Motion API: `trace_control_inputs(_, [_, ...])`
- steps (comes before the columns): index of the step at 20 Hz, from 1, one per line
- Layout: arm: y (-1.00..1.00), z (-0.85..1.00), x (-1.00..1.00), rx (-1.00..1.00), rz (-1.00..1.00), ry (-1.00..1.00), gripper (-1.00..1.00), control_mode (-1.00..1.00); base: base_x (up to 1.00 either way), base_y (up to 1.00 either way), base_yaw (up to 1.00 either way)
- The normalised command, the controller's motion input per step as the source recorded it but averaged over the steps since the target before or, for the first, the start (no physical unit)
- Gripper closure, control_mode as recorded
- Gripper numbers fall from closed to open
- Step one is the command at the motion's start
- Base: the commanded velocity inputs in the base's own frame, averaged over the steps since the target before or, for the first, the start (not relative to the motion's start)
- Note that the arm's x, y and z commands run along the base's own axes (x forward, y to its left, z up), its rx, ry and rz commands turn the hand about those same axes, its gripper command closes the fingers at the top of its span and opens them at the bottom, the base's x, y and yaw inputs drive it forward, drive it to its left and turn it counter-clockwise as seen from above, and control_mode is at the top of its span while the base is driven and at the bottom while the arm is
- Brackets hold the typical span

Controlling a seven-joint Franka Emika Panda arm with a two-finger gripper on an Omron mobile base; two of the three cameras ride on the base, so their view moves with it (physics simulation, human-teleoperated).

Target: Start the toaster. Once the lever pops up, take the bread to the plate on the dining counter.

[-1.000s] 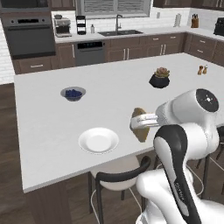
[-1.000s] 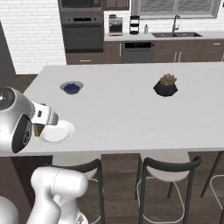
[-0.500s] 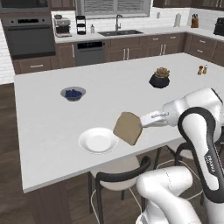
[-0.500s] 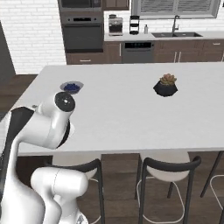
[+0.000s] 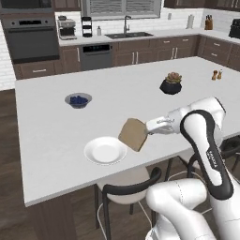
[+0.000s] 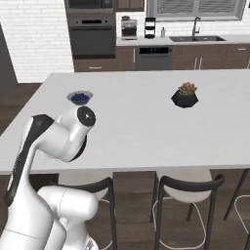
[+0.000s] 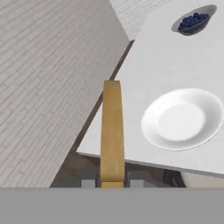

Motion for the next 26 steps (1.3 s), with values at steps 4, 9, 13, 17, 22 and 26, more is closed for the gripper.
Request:
trace_control_inputs(4, [0.0,-0.55,0.62,0.01,-0.12,0.15,1.0,-1.0,0.0,0.0,0.0])
trace_control_inputs(9, [0.02,-0.43,0.66,0.11,-0.1,0.24,1.0,-1.0,0.0,0.0,0.0])
trace_control_inputs(13, [0.26,-0.26,0.58,0.15,-0.01,0.3,1.0,-1.0,0.0,0.0,0.0])
trace_control_inputs(17, [0.31,-0.25,0.48,0.08,0.0,0.22,1.0,-1.0,0.0,0.0,0.0])
trace_control_inputs(22, [0.16,-0.13,0.29,0.0,-0.05,0.04,1.0,-1.0,0.0,0.0,0.0])
trace_control_inputs(26, [0.0,-0.19,0.33,-0.01,-0.06,0.0,1.0,-1.0,0.0,0.0,0.0])
